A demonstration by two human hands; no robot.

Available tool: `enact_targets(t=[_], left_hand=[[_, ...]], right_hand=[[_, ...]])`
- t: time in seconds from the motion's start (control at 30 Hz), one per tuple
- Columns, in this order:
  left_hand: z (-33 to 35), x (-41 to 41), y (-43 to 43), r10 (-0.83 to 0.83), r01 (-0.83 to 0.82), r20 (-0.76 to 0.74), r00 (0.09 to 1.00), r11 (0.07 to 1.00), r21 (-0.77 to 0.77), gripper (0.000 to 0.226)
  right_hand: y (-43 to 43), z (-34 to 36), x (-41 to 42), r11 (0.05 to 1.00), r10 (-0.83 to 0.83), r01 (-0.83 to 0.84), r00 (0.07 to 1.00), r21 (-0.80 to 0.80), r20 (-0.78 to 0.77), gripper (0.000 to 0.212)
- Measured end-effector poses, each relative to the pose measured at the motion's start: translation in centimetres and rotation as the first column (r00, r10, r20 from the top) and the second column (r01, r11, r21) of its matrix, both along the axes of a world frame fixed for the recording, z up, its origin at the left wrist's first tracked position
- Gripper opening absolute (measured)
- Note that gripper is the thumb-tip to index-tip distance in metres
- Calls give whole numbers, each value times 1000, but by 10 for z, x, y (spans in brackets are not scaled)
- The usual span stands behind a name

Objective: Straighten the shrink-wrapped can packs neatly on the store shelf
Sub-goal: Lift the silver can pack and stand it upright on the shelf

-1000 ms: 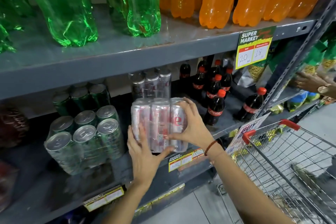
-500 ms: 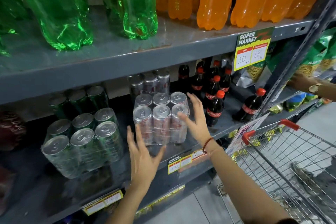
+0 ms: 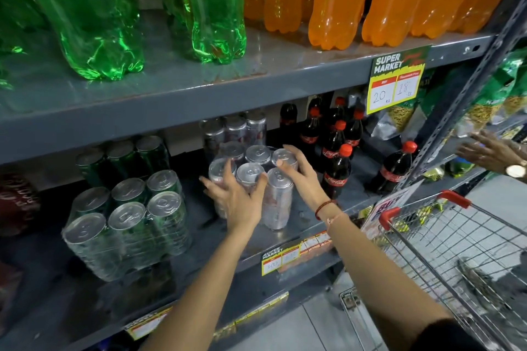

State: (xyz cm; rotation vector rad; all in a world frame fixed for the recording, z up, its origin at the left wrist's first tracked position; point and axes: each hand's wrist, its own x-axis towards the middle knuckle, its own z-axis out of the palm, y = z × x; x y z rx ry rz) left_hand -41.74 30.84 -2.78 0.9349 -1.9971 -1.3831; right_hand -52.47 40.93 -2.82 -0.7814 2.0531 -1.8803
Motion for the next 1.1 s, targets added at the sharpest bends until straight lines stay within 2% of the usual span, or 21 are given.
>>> enact_targets(t=[0.07, 0.17, 0.2, 0.3, 0.37, 0.43, 0.47, 0.53, 0.6, 0.63, 0.7, 0.8, 0.9, 1.0, 1.1], left_hand=[[0, -6, -24, -122, 122, -26, 992, 992, 3, 71], [11, -21, -60, -304, 302, -55, 951, 953, -29, 54], [15, -26, -69, -350, 352, -73, 934, 936, 9, 49], [24, -39, -89, -474, 481, -86, 876, 869, 112, 42], [27, -43, -97, -512, 512, -27, 859, 854, 96, 40], [31, -40, -98, -450, 448, 9, 893, 890, 78, 38], [32, -36, -95, -376, 376, -5, 926, 925, 59, 35], [32, -18, -81, -142, 149, -144, 979, 988, 39, 29], [28, 7, -53, 79, -75, -284, 956, 997, 27, 30], [24, 19, -35, 119, -135, -299, 947, 990, -32, 35], [12, 35, 2, 63, -108, -278, 958, 983, -150, 52], [-1, 36, 38, -5, -15, -125, 992, 987, -157, 92], [0, 23, 44, 39, -36, 20, 999, 991, -132, 124], [-2, 14, 44, 94, -89, 38, 995, 990, -113, 130], [-7, 12, 38, 95, -91, 19, 995, 984, -150, 122]], right_hand=[[0, -10, 22, 985, -169, 166, 984, -41, -64, 47], [-12, -23, 63, 897, -439, 442, 885, -13, -158, 59], [-17, -25, 77, 861, -502, 508, 848, -12, -171, 60], [-32, -30, 114, 814, -568, 581, 792, -8, -222, 52], [-37, -34, 132, 834, -519, 550, 808, 42, -279, 49], [-31, -38, 138, 873, -443, 484, 835, 55, -326, 52], [-27, -37, 134, 891, -418, 453, 847, 35, -328, 53], [-16, -31, 115, 920, -381, 391, 880, -25, -285, 53], [-11, -18, 86, 941, -336, 338, 909, -36, -247, 54], [-10, -10, 69, 950, -306, 312, 922, -12, -238, 56], [-12, 5, 38, 970, -216, 234, 952, 61, -219, 61], [-21, 24, -1, 965, -39, 85, 982, 250, -183, 69], [-31, 32, -22, 888, 163, -74, 974, 453, -158, 76], [-33, 30, -28, 862, 233, -134, 961, 490, -148, 72], [-31, 23, -22, 910, 137, -71, 981, 408, -134, 69]])
